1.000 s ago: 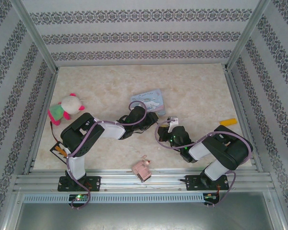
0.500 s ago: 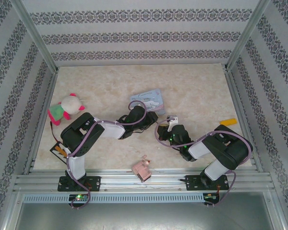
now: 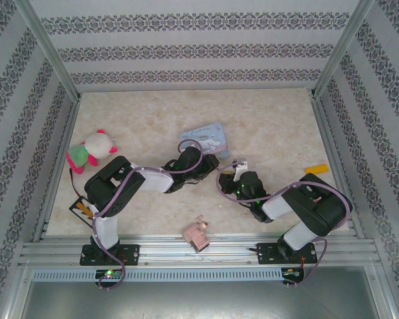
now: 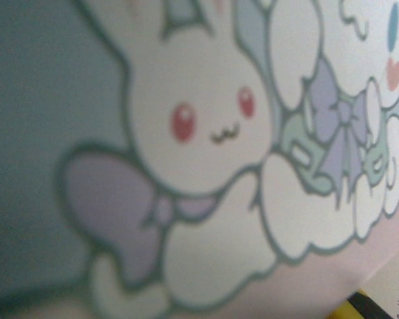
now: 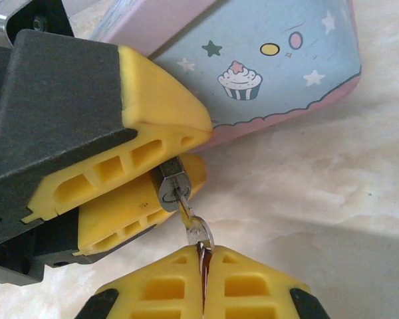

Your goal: Unlock the padlock with the key

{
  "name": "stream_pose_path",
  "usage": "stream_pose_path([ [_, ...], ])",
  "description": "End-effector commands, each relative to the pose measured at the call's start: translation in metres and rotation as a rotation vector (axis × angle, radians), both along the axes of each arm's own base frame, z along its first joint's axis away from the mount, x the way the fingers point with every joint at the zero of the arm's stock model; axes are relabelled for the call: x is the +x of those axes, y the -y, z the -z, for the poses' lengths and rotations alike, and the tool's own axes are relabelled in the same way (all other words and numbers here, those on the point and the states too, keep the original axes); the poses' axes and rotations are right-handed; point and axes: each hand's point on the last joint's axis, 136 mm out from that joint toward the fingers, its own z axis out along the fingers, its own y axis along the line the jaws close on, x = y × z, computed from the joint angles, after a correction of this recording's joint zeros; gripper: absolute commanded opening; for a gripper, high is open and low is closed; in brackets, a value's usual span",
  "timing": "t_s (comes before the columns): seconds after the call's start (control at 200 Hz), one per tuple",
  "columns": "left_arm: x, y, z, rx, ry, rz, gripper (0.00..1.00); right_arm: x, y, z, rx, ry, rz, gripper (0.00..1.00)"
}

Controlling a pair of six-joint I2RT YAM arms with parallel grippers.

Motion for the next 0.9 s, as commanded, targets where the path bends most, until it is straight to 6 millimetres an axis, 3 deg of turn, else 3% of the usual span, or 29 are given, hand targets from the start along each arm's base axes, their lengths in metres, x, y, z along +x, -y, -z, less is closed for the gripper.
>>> stream_pose_path([
  [0.0,-0.017,0.011,0.01,-0.048,-0.078,0.072,0.04,0.012,-0.001,-0.019,0.041,0.045,0.003,0.0],
  [0.185,-0.018,0.011,0.011,-0.05,-0.082,0.071,0.04,0.016,-0.009,-0.018,0.074,0.014,-0.057,0.0],
  [0.835,-0.019,0.006,0.012,-0.024,-0.093,0.075,0.04,0.025,-0.008,-0.039,0.055,0.11,-0.224,0.0],
  [0.85,-0.019,0.006,0.011,-0.024,-0.091,0.076,0.04,0.031,-0.011,-0.049,0.067,0.133,-0.231,0.0],
  [0.894,-0.019,0.006,0.012,-0.022,-0.093,0.074,0.04,0.032,-0.013,-0.052,0.082,0.137,-0.254,0.0],
])
